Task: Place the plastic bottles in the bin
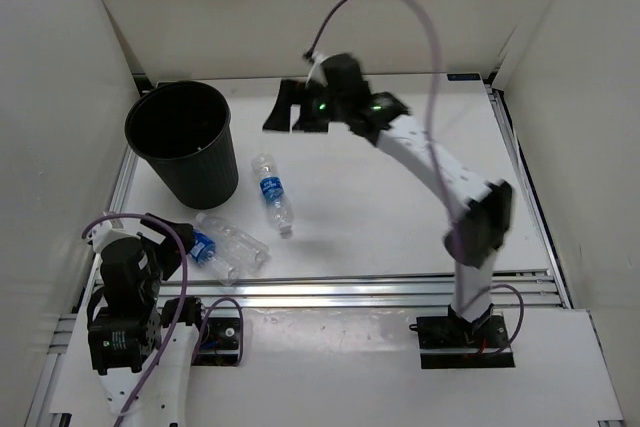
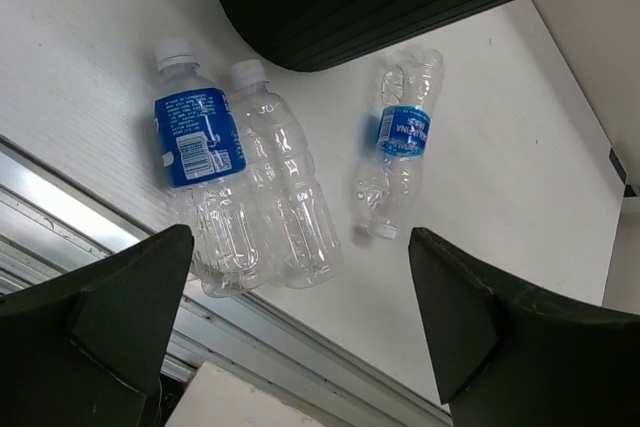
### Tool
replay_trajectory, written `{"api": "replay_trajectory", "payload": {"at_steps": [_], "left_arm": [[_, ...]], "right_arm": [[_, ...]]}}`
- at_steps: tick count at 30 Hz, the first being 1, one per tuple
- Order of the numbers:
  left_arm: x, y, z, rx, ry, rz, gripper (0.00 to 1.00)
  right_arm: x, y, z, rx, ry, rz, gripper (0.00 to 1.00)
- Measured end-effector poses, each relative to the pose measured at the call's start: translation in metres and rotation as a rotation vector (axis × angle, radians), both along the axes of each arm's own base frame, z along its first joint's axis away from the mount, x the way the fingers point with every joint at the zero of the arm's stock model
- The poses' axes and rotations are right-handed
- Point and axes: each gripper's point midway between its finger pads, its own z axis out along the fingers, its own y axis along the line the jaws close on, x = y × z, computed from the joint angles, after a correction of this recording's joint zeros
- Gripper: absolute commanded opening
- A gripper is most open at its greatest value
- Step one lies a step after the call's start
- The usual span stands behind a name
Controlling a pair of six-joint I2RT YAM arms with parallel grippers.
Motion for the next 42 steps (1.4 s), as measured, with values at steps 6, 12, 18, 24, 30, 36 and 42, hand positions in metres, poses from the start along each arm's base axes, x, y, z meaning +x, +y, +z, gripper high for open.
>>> {"api": "replay_trajectory", "payload": {"at_steps": [6, 12, 18, 24, 30, 36, 42], "left_arm": [[-0.001, -0.001, -0.01, 0.014, 0.047, -0.019, 1.0], [-0.005, 0.001, -0.021, 0.05, 0.115, -0.044, 1.0], [-0.006, 0.003, -0.024, 0.096, 0.194, -0.081, 1.0], [-0.008, 0.004, -0.025, 0.121, 0.244, -0.104, 1.0], [-0.015, 0.003, -0.028, 0.121, 0.277, -0.109, 1.0], [-0.016, 0.002, -0.029, 0.087, 0.281, -0.086, 1.0], [-0.012, 0.002, -0.034, 0.051, 0.259, -0.048, 1.0]], "right_arm": [[0.011, 0.026, -0.246, -0.435, 0.447, 0.112, 1.0], [0.005, 0.041, -0.244, -0.395, 0.457, 0.207, 1.0], [0.005, 0.063, -0.299, -0.408, 0.52, 0.261, 1.0], [-0.004, 0.07, -0.347, -0.433, 0.626, 0.299, 1.0], [0.001, 0.076, -0.354, -0.421, 0.615, 0.32, 0.73], [-0.014, 0.067, -0.361, -0.394, 0.691, 0.362, 0.53], [-0.036, 0.037, -0.321, -0.381, 0.77, 0.376, 0.55]]}}
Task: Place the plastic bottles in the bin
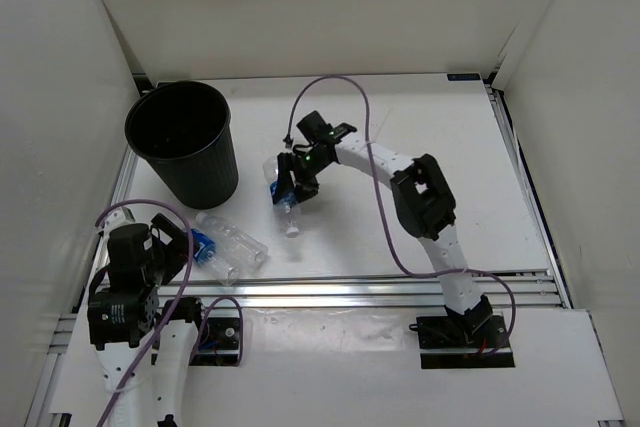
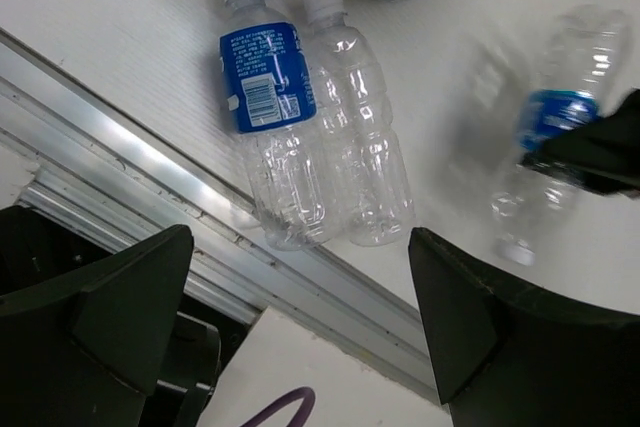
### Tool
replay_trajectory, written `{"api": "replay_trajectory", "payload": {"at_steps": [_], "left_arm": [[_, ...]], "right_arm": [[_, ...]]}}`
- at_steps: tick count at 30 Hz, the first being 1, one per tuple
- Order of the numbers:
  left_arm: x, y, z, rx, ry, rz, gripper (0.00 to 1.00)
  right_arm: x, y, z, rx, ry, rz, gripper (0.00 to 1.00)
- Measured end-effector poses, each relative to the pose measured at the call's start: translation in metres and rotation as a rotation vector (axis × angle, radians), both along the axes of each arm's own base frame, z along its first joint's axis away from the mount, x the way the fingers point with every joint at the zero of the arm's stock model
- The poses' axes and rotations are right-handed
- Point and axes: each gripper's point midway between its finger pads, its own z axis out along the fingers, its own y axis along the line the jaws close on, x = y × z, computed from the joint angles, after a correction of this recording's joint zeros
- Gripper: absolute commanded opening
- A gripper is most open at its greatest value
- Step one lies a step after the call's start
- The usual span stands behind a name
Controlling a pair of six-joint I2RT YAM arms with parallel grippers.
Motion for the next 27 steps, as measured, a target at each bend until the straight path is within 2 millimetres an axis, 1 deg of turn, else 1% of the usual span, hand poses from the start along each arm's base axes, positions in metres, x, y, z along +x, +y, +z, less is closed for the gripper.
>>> {"api": "replay_trajectory", "payload": {"at_steps": [1, 2, 3, 5, 7, 8, 9, 10, 11, 13, 14, 15, 16, 17, 20, 21, 23, 25, 27], "left_arm": [[0.0, 0.0, -0.002, -0.005, -0.001, 0.006, 1.0], [0.001, 0.0, -0.003, -0.011, -0.012, 0.015, 1.0], [0.002, 0.0, -0.004, -0.016, -0.017, 0.022, 1.0], [0.004, 0.0, -0.003, -0.026, -0.039, 0.035, 1.0], [0.008, 0.0, -0.001, -0.032, -0.057, 0.04, 1.0], [0.009, 0.0, 0.0, -0.032, -0.064, 0.04, 1.0], [0.011, 0.0, 0.0, -0.033, -0.066, 0.036, 1.0], [0.011, -0.001, -0.001, -0.031, -0.063, 0.031, 1.0], [0.012, 0.0, -0.001, -0.025, -0.059, 0.024, 1.0], [0.015, 0.0, -0.002, -0.01, -0.036, 0.008, 1.0], [0.017, 0.001, -0.003, -0.001, -0.019, -0.001, 1.0], [0.018, 0.001, -0.004, 0.007, 0.003, -0.013, 1.0], [0.021, 0.002, -0.006, 0.018, 0.026, -0.025, 1.0], [0.023, 0.003, -0.006, 0.029, 0.049, -0.037, 1.0], [0.03, 0.005, -0.007, 0.053, 0.094, -0.064, 1.0], [0.032, 0.005, -0.006, 0.059, 0.101, -0.07, 1.0], [0.035, 0.006, -0.004, 0.069, 0.106, -0.081, 1.0], [0.036, 0.004, 0.0, 0.074, 0.108, -0.096, 1.0], [0.039, 0.003, 0.005, 0.08, 0.106, -0.111, 1.0]], "right_arm": [[-0.001, -0.003, 0.029, 0.032, -0.018, -0.005, 0.58], [-0.001, -0.004, 0.047, 0.055, -0.036, -0.008, 0.58], [-0.001, -0.005, 0.074, 0.095, -0.064, -0.016, 0.6], [-0.004, -0.006, 0.151, 0.208, -0.155, -0.024, 0.6], [-0.005, -0.004, 0.239, 0.365, -0.296, -0.024, 0.57], [-0.004, -0.003, 0.278, 0.444, -0.372, -0.026, 0.57], [-0.006, -0.003, 0.319, 0.53, -0.45, -0.028, 0.6], [-0.009, -0.004, 0.354, 0.608, -0.517, -0.028, 0.62], [-0.014, -0.005, 0.383, 0.681, -0.575, -0.025, 0.64], [-0.017, -0.002, 0.417, 0.78, -0.649, -0.021, 0.64], [-0.015, 0.002, 0.429, 0.824, -0.676, -0.019, 0.64], [-0.011, 0.009, 0.436, 0.861, -0.699, -0.02, 0.64], [-0.003, 0.018, 0.435, 0.883, -0.708, -0.032, 0.64], [0.005, 0.028, 0.429, 0.887, -0.704, -0.047, 0.64], [0.034, 0.06, 0.389, 0.841, -0.677, -0.123, 0.65], [0.045, 0.068, 0.378, 0.83, -0.683, -0.151, 0.65], [0.062, 0.083, 0.361, 0.812, -0.698, -0.206, 0.62], [0.074, 0.089, 0.355, 0.807, -0.722, -0.256, 0.57], [0.079, 0.091, 0.363, 0.833, -0.756, -0.288, 0.57]]}}
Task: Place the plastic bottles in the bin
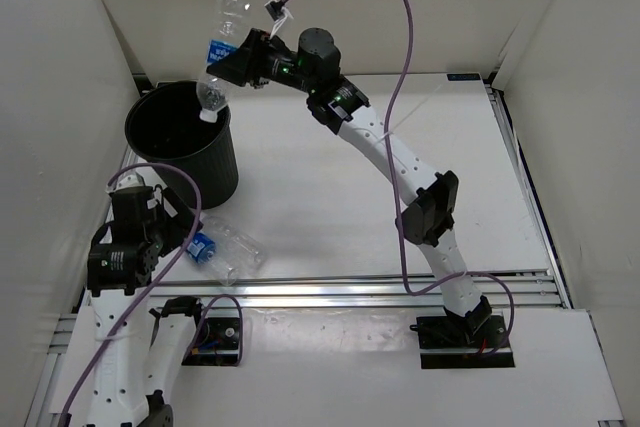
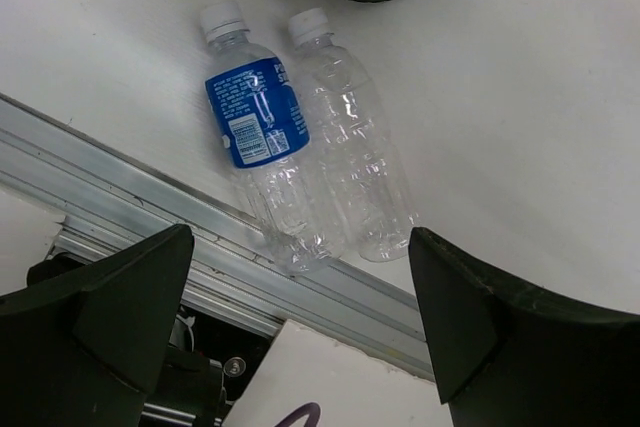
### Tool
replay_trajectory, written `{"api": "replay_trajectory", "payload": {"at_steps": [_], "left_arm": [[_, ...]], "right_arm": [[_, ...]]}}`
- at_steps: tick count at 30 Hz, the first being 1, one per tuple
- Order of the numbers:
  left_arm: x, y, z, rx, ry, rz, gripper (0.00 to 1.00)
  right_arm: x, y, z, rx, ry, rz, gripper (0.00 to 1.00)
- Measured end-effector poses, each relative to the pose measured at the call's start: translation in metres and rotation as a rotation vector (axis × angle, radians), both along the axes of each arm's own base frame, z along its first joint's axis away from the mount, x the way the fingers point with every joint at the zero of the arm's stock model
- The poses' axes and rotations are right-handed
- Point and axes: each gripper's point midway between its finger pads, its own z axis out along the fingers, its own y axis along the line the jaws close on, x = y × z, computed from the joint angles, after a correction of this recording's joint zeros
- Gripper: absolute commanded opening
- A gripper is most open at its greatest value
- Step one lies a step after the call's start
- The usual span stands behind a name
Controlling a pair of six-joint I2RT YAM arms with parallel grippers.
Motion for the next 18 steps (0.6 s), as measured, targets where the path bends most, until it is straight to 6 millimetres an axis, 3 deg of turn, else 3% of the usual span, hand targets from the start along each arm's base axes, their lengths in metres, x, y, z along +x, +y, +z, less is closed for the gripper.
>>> {"api": "replay_trajectory", "payload": {"at_steps": [4, 7, 12, 16, 18], "left_arm": [[0.007, -0.003, 0.011, 0.009, -0.008, -0.028, 1.0], [0.009, -0.004, 0.014, 0.011, -0.013, -0.033, 1.0], [0.008, -0.004, 0.015, 0.011, -0.021, -0.033, 1.0], [0.001, -0.004, 0.017, 0.011, -0.049, -0.031, 1.0], [-0.006, -0.004, 0.015, 0.011, -0.051, -0.035, 1.0]], "right_arm": [[0.002, -0.002, 0.03, 0.097, -0.083, -0.036, 0.61], [0.0, -0.001, 0.039, 0.127, -0.112, -0.05, 0.66], [-0.017, 0.014, 0.036, 0.12, -0.138, -0.026, 0.7], [-0.025, 0.029, 0.02, 0.102, -0.141, 0.004, 0.72], [-0.022, 0.036, 0.009, 0.096, -0.14, 0.005, 0.84]]}}
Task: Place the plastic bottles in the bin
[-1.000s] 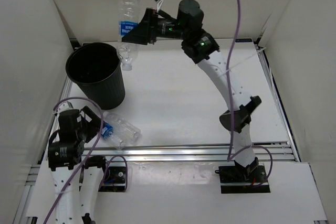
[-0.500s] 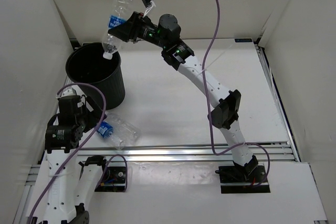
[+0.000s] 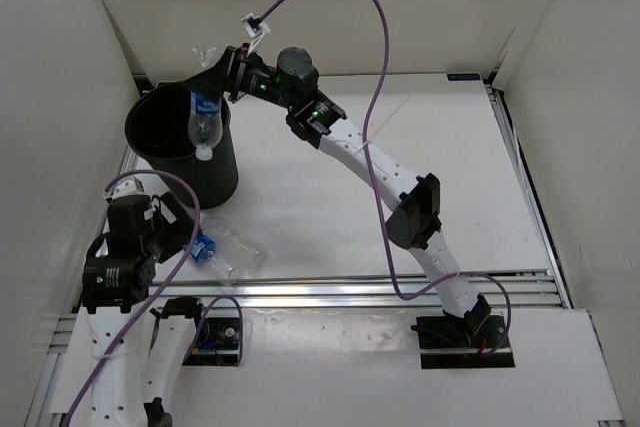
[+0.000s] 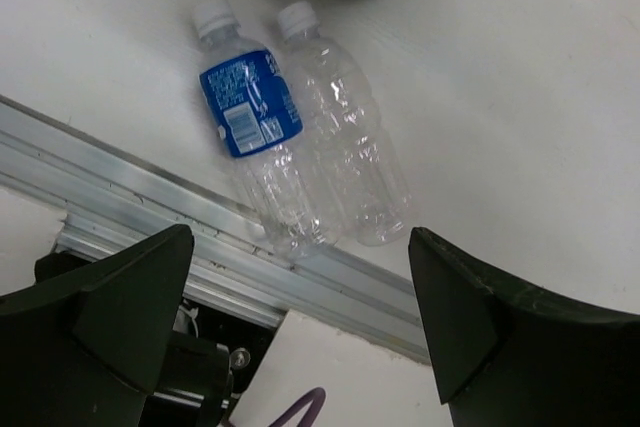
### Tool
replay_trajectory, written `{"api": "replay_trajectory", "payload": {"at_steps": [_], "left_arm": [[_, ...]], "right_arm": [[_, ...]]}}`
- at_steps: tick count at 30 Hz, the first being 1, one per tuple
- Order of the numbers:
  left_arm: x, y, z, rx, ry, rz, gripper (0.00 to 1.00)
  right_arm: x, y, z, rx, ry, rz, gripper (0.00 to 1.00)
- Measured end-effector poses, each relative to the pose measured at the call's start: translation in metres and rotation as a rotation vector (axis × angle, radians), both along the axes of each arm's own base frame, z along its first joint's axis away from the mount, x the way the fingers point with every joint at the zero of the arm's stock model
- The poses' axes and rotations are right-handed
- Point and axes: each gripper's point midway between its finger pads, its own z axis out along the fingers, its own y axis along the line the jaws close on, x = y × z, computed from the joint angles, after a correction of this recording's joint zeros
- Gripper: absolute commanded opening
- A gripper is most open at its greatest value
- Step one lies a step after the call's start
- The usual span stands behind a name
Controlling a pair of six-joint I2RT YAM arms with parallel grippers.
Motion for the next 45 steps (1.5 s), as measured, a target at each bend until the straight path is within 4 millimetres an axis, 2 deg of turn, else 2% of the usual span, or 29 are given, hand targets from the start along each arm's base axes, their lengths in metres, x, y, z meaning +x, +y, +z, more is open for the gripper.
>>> {"api": "replay_trajectory", "payload": {"at_steps": [1, 4, 7, 9, 10, 11, 12, 13, 14, 15, 16, 17, 18, 20, 21, 23, 24, 25, 27, 28, 29, 31, 33, 34, 35, 39, 41, 42, 45], "left_arm": [[-0.003, -0.001, -0.002, -0.003, 0.004, -0.006, 1.0], [-0.011, -0.007, -0.013, -0.024, 0.036, -0.03, 1.0], [-0.022, -0.014, -0.028, -0.056, 0.086, -0.052, 1.0], [-0.026, -0.017, -0.029, -0.076, 0.091, -0.056, 1.0], [-0.027, -0.018, -0.029, -0.084, 0.081, -0.055, 1.0], [-0.027, -0.019, -0.029, -0.091, 0.07, -0.054, 1.0], [-0.027, -0.02, -0.029, -0.1, 0.06, -0.051, 1.0], [-0.026, -0.021, -0.031, -0.109, 0.05, -0.048, 1.0], [-0.026, -0.022, -0.032, -0.117, 0.046, -0.043, 1.0], [-0.025, -0.023, -0.034, -0.125, 0.045, -0.036, 1.0], [-0.023, -0.023, -0.035, -0.133, 0.043, -0.029, 1.0], [-0.021, -0.023, -0.036, -0.14, 0.039, -0.021, 1.0], [-0.019, -0.024, -0.036, -0.146, 0.032, -0.014, 1.0], [-0.014, -0.024, -0.037, -0.154, 0.014, -0.004, 1.0], [-0.012, -0.023, -0.038, -0.156, 0.008, -0.001, 1.0], [-0.01, -0.023, -0.042, -0.158, 0.0, 0.006, 1.0], [-0.008, -0.023, -0.043, -0.159, -0.004, 0.01, 1.0], [-0.008, -0.022, -0.046, -0.161, -0.004, 0.015, 1.0], [-0.007, -0.022, -0.052, -0.165, -0.001, 0.029, 1.0], [-0.006, -0.021, -0.055, -0.168, 0.002, 0.036, 1.0], [-0.007, -0.021, -0.058, -0.17, 0.007, 0.04, 1.0], [-0.007, -0.021, -0.063, -0.173, 0.014, 0.051, 1.0], [-0.007, -0.02, -0.065, -0.172, 0.018, 0.062, 1.0], [-0.007, -0.019, -0.065, -0.17, 0.017, 0.068, 1.0], [-0.006, -0.018, -0.065, -0.167, 0.015, 0.074, 1.0], [-0.005, -0.016, -0.064, -0.164, 0.01, 0.082, 1.0], [-0.005, -0.016, -0.065, -0.165, 0.011, 0.084, 1.0], [-0.005, -0.016, -0.065, -0.165, 0.012, 0.084, 1.0], [-0.005, -0.016, -0.065, -0.162, 0.014, 0.086, 1.0]], "right_arm": [[0.003, 0.004, -0.008, -0.007, 0.004, -0.003, 1.0], [0.012, 0.013, -0.032, -0.043, 0.014, -0.01, 1.0], [0.014, 0.008, -0.04, -0.119, 0.028, -0.011, 1.0], [0.01, -0.009, -0.035, -0.146, -0.021, -0.082, 1.0], [0.002, -0.029, -0.03, -0.18, -0.036, -0.146, 1.0], [-0.006, -0.048, -0.017, -0.2, -0.053, -0.187, 1.0], [-0.015, -0.066, 0.011, -0.198, -0.082, -0.214, 1.0], [-0.026, -0.084, 0.064, -0.141, -0.141, -0.248, 1.0], [-0.038, -0.109, 0.127, -0.031, -0.224, -0.3, 1.0], [-0.053, -0.141, 0.177, 0.06, -0.287, -0.354, 1.0], [-0.073, -0.183, 0.22, 0.132, -0.334, -0.41, 1.0], [-0.092, -0.222, 0.243, 0.167, -0.35, -0.462, 1.0], [-0.111, -0.263, 0.257, 0.199, -0.35, -0.514, 1.0], [-0.141, -0.332, 0.247, 0.199, -0.285, -0.603, 1.0], [-0.153, -0.36, 0.24, 0.206, -0.248, -0.641, 1.0], [-0.161, -0.39, 0.215, 0.177, -0.124, -0.696, 1.0], [-0.155, -0.393, 0.194, 0.133, -0.051, -0.718, 1.0], [-0.145, -0.387, 0.164, 0.059, 0.029, -0.725, 1.0], [-0.125, -0.362, 0.082, -0.15, 0.211, -0.704, 1.0], [-0.118, -0.348, 0.026, -0.288, 0.318, -0.682, 1.0], [-0.121, -0.337, -0.031, -0.429, 0.425, -0.642, 1.0], [-0.143, -0.322, -0.141, -0.717, 0.648, -0.552, 1.0], [-0.184, -0.331, -0.212, -0.939, 0.821, -0.48, 1.0], [-0.207, -0.341, -0.232, -1.025, 0.892, -0.448, 1.0], [-0.224, -0.347, -0.239, -1.061, 0.929, -0.422, 1.0], [-0.267, -0.36, -0.232, -1.028, 0.977, -0.305, 1.0], [-0.288, -0.361, -0.24, -1.049, 0.99, -0.227, 1.0], [-0.301, -0.362, -0.25, -1.088, 1.003, -0.18, 1.0], [-0.322, -0.363, -0.286, -1.211, 1.059, -0.111, 1.0]]}}
